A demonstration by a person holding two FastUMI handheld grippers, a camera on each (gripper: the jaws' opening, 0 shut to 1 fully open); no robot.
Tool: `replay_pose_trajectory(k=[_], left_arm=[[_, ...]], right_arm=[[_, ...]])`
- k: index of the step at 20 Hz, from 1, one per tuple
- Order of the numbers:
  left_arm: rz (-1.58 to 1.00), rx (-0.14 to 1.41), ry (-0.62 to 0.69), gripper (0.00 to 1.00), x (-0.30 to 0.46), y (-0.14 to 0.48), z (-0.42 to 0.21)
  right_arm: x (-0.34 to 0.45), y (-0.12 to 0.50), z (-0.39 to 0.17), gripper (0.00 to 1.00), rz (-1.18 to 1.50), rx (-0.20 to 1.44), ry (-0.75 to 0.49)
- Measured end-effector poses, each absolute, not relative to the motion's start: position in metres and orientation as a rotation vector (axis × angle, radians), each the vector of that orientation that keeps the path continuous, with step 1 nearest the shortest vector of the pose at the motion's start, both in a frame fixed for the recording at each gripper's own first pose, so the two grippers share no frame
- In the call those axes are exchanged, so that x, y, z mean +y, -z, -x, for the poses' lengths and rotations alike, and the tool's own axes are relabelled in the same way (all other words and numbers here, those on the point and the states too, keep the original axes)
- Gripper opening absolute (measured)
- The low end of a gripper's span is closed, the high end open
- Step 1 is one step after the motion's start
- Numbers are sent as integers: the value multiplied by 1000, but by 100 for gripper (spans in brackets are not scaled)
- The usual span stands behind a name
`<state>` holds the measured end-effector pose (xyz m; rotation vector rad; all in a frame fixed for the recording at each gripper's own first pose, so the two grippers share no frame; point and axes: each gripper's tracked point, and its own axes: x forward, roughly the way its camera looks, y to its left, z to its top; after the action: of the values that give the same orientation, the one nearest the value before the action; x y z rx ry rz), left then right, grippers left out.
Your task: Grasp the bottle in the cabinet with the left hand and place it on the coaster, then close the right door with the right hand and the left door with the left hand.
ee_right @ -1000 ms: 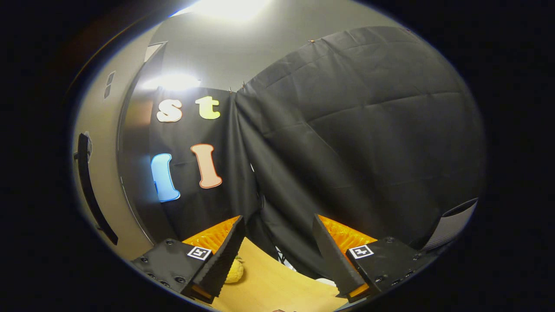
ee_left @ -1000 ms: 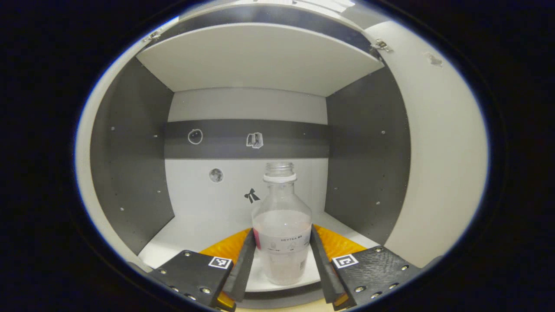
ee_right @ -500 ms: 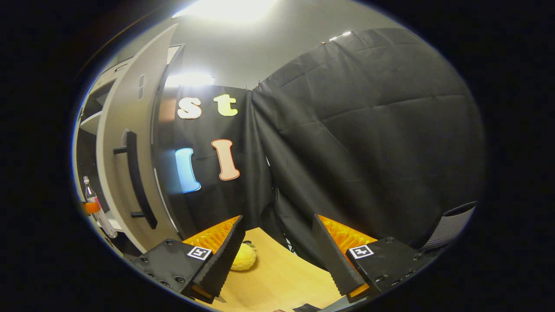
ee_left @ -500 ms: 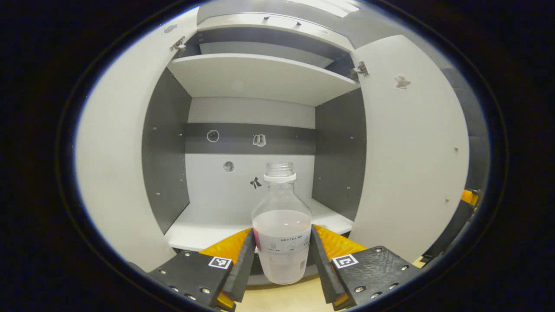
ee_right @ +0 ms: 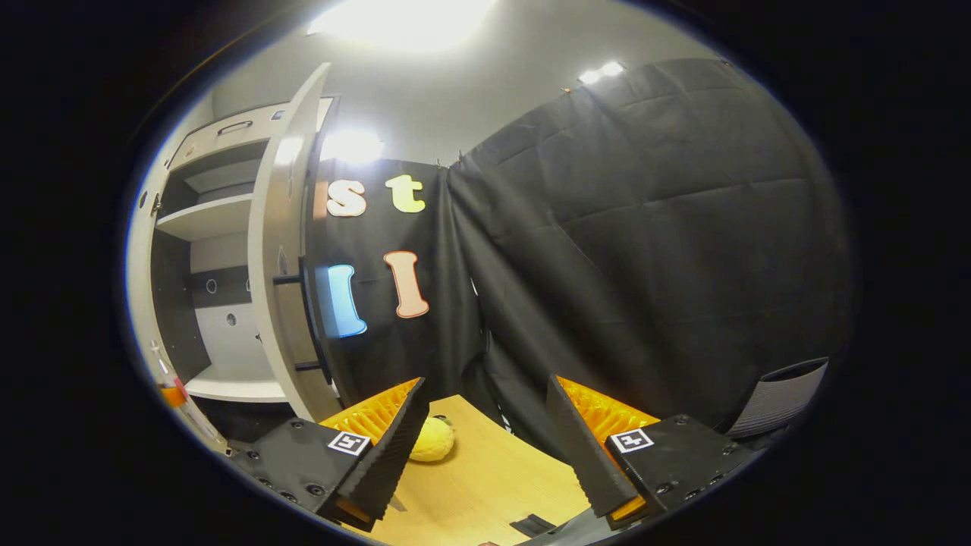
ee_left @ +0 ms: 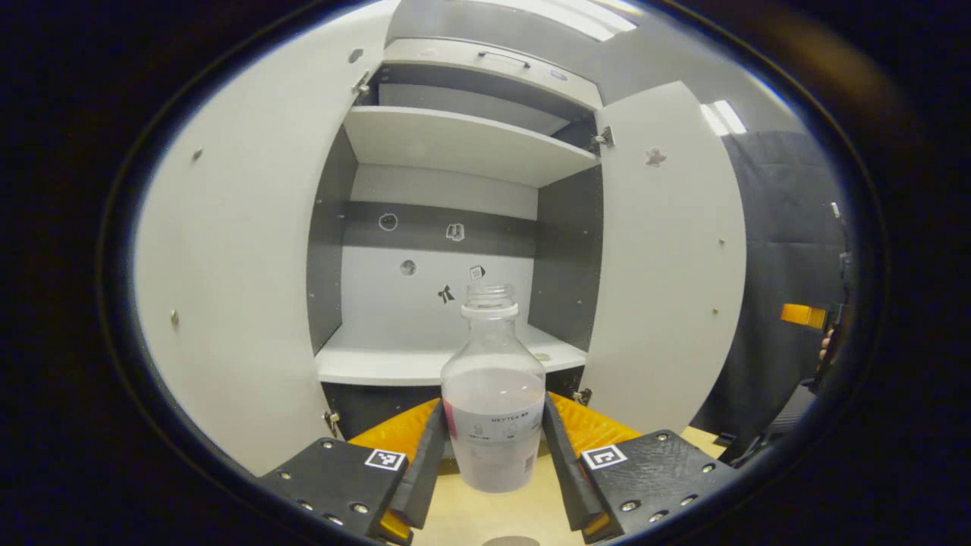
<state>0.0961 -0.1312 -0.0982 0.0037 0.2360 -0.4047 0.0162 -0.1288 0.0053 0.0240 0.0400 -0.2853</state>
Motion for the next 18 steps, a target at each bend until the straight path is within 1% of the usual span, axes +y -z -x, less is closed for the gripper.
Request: replay_pose_trajectory(k=[2, 3, 4, 5, 11, 12, 13, 16, 17, 18], left_arm=[[32, 247, 399, 69, -124, 114, -83], [51, 253, 396, 69, -121, 122, -77], [65, 261, 389, 69, -117, 133, -70], [71, 269, 382, 69, -115, 144, -64], [47, 278, 340, 69, -117, 205, -31], [40, 285, 333, 69, -120, 220, -24], [29, 298, 321, 69, -121, 233, -20], [29, 350, 264, 69, -120, 277, -8], [36, 367, 245, 69, -120, 290, -5], [37, 379, 232, 69, -120, 303, 1]], right_arm=[[-127, -10, -16, 99, -16, 35, 276], [-124, -11, -18, 94, -22, 37, 267], [-121, -11, -18, 94, -28, 37, 258], [-120, -12, -20, 99, -33, 39, 249], [-120, -9, -31, 99, 8, 70, 174], [-121, -9, -34, 94, 22, 77, 163], [-123, -9, -37, 99, 34, 83, 152], [-128, -5, -43, 99, 65, 109, 136], [-129, -3, -46, 94, 60, 123, 131], [-126, 0, -48, 99, 52, 139, 116]])
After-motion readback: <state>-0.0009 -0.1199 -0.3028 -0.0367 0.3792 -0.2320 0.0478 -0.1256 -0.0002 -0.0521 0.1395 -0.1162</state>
